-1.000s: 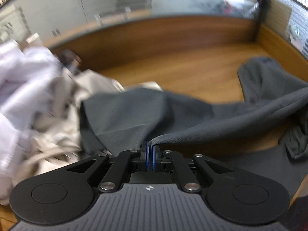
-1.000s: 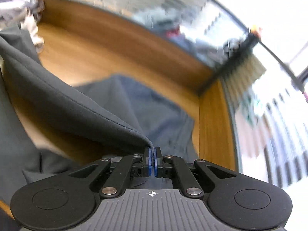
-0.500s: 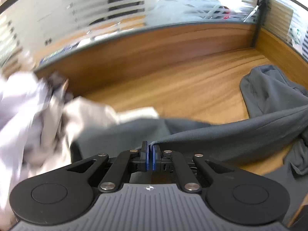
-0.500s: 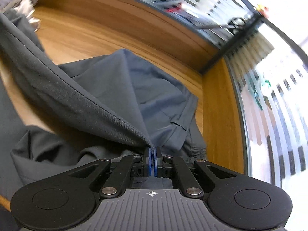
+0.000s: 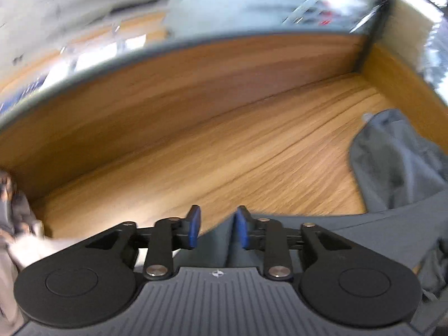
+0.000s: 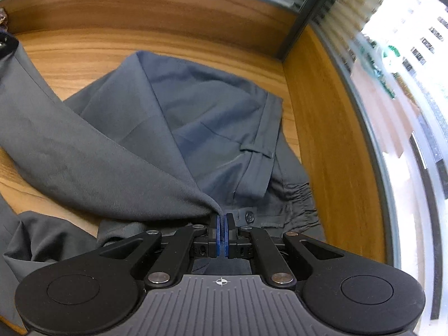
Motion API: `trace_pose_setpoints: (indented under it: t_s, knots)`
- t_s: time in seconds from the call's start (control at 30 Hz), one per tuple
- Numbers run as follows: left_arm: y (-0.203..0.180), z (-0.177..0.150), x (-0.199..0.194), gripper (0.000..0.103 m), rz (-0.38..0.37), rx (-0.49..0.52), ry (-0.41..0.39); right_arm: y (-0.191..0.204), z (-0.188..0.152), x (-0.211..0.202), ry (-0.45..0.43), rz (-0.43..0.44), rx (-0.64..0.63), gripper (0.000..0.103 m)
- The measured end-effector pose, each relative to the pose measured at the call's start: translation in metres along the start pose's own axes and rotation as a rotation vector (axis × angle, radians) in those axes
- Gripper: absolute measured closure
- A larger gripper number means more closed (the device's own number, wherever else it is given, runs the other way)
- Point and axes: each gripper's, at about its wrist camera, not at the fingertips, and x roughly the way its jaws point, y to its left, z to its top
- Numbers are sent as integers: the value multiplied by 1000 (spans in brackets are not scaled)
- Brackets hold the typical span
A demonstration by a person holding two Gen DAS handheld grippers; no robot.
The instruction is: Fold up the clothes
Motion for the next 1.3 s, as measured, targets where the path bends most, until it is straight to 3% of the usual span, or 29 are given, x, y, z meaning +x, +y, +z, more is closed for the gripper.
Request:
trace_pose_setpoints:
  t_s: [0.1, 0.3, 0.4, 0.57, 0.7, 0.77, 0.8, 0.9, 1.0, 1.1, 1.23, 1.3]
  knots:
    - [4, 2, -27, 61, -51, 84, -36, 1, 0, 4, 14, 9, -8, 98]
    - [-16, -17, -59, 60, -65, 298, 21, 2, -1, 9, 37, 19, -21, 98]
    - [-25, -32, -52, 60, 4, 352, 65, 3, -2, 11, 43, 19, -33, 98]
    - [-22, -61, -45, 60, 84, 276, 92, 4, -3, 13, 47, 20, -42, 98]
    - [-15, -88, -34, 60, 249, 244, 153, 5, -3, 16, 47, 20, -42, 98]
    - [-10, -96, -33, 75, 325, 188, 172, 5, -3, 17, 46, 23, -44, 98]
    - [-5, -98, -37, 95, 354, 153, 163, 5, -2, 17, 46, 25, -47, 98]
    - [1, -98, -57, 98, 415, 75, 108, 6, -1, 19, 42, 33, -67, 98]
    - [-2, -90, -98, 98, 456, 83, 41, 8, -1, 18, 35, 44, -91, 98]
    - [-10, -77, -151, 99, 424, 131, 15, 9, -1, 16, 21, 45, -104, 98]
    - [-25, -54, -207, 99, 351, 200, 52, 6, -2, 15, 5, 45, -84, 98]
    - [-28, -47, -216, 98, 311, 203, 89, 5, -3, 16, 4, 46, -69, 97]
